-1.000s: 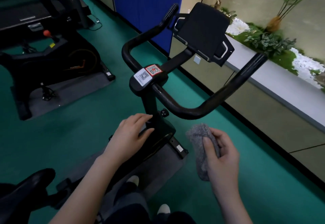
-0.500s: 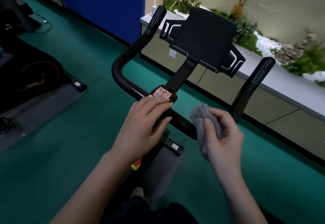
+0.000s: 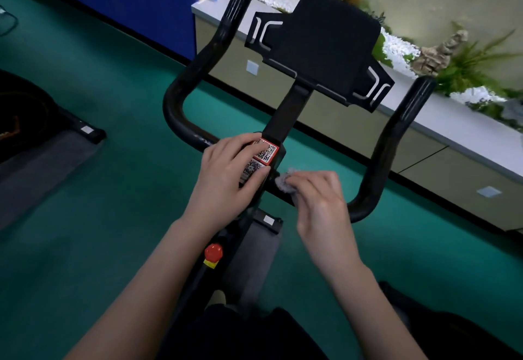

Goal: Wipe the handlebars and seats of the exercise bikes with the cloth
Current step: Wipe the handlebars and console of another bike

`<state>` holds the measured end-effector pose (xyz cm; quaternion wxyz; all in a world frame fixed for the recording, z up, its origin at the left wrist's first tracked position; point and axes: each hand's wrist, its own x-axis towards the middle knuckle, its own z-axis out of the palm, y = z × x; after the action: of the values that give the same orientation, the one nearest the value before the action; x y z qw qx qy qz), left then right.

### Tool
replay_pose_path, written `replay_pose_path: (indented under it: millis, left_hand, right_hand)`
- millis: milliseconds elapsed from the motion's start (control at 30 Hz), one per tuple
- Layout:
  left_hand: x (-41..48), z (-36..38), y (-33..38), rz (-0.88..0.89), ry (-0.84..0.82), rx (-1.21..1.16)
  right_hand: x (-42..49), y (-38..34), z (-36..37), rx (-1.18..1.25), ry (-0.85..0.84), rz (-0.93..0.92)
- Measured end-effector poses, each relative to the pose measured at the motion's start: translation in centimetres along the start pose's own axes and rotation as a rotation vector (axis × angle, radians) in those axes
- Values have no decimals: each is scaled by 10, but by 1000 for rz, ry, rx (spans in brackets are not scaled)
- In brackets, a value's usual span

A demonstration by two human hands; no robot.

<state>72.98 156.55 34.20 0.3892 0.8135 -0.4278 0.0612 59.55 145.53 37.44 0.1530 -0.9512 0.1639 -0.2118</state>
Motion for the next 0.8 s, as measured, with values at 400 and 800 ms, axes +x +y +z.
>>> replay_pose_path:
  millis: [400,800]
  left_hand:
    - [0,1,-1,-15,-2,-56]
    - [0,2,0,-51,8,-125]
  right_hand:
    - [62,12,-7,190,-364,314]
    - [35,0,-13,134,-7,187]
